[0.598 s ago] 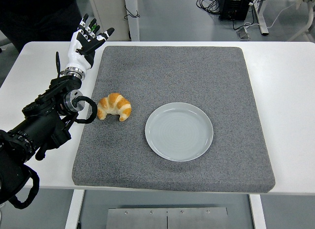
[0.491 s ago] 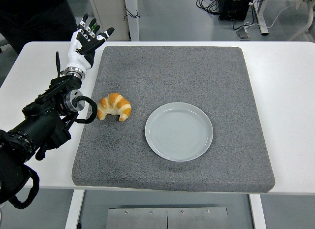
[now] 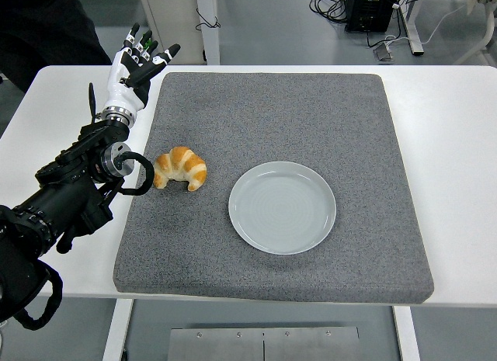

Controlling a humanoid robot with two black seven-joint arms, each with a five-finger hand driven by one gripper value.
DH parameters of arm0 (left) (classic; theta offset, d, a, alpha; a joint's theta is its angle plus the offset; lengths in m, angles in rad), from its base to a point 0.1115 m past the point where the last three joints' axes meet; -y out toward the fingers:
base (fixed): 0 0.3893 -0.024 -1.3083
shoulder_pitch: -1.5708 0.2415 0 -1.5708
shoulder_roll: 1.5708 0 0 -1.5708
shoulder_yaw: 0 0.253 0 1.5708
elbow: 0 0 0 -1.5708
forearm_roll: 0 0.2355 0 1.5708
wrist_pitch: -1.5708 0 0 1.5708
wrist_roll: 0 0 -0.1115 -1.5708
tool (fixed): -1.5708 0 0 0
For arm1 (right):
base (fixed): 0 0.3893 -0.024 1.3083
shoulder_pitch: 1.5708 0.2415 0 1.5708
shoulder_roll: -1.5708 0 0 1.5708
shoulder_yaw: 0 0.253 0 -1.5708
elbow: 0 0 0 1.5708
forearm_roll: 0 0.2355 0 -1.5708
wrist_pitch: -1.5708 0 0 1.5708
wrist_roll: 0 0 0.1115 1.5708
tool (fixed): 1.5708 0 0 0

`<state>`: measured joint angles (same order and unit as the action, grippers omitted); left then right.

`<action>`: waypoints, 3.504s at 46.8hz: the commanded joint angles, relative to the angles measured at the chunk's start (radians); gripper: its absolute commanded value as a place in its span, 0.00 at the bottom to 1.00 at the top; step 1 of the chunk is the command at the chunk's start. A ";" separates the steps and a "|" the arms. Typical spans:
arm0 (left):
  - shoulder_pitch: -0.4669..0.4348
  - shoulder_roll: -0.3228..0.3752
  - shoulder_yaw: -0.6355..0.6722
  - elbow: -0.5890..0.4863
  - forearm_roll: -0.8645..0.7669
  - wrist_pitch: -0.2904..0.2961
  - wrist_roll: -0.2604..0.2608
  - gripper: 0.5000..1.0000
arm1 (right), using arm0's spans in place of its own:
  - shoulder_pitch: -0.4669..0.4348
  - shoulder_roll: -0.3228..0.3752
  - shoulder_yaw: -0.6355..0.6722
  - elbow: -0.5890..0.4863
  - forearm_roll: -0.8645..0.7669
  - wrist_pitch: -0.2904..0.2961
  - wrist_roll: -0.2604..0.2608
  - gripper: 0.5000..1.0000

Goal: Place the bread on the plate

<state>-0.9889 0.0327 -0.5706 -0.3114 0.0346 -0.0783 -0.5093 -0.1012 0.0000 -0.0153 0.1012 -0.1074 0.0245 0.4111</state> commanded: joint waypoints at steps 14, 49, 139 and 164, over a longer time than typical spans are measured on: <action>-0.027 0.072 0.015 -0.026 0.016 -0.034 0.008 0.95 | 0.000 0.000 0.000 0.000 0.000 0.000 0.000 1.00; 0.029 0.415 0.021 -0.540 0.292 -0.012 0.202 0.94 | 0.000 0.000 0.000 0.000 0.000 0.000 0.000 1.00; 0.055 0.673 0.313 -0.976 1.182 0.109 0.394 0.92 | 0.000 0.000 0.000 0.000 0.000 0.000 0.000 1.00; 0.056 0.607 0.405 -0.936 1.243 0.213 0.396 0.94 | 0.000 0.000 0.000 0.000 0.000 0.000 0.000 1.00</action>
<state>-0.9361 0.6476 -0.1675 -1.2497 1.2763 0.1338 -0.1144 -0.1012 0.0000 -0.0153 0.1012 -0.1074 0.0245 0.4114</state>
